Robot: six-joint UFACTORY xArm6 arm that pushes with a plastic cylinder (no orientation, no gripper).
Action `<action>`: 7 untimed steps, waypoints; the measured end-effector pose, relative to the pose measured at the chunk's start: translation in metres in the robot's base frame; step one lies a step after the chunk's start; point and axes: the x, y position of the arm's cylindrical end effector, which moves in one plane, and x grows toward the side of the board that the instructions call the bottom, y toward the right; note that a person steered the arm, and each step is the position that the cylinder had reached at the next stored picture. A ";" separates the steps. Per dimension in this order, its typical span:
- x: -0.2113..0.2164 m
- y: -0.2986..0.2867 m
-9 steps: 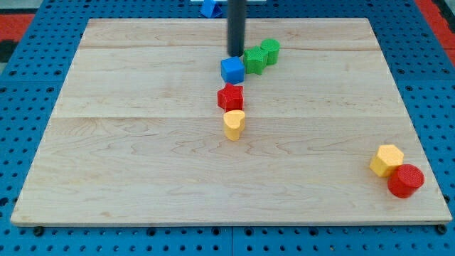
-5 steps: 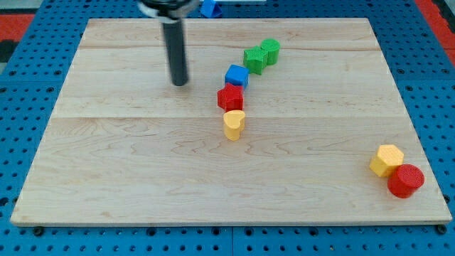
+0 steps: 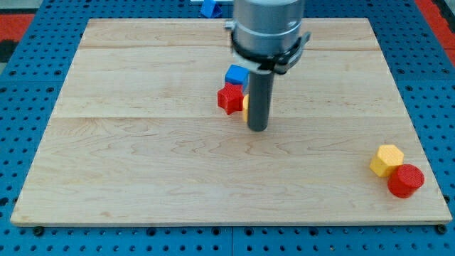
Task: Slightly move the yellow heart to the right side of the red star
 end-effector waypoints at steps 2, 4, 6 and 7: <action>-0.074 0.033; -0.138 0.108; -0.199 0.016; -0.153 -0.023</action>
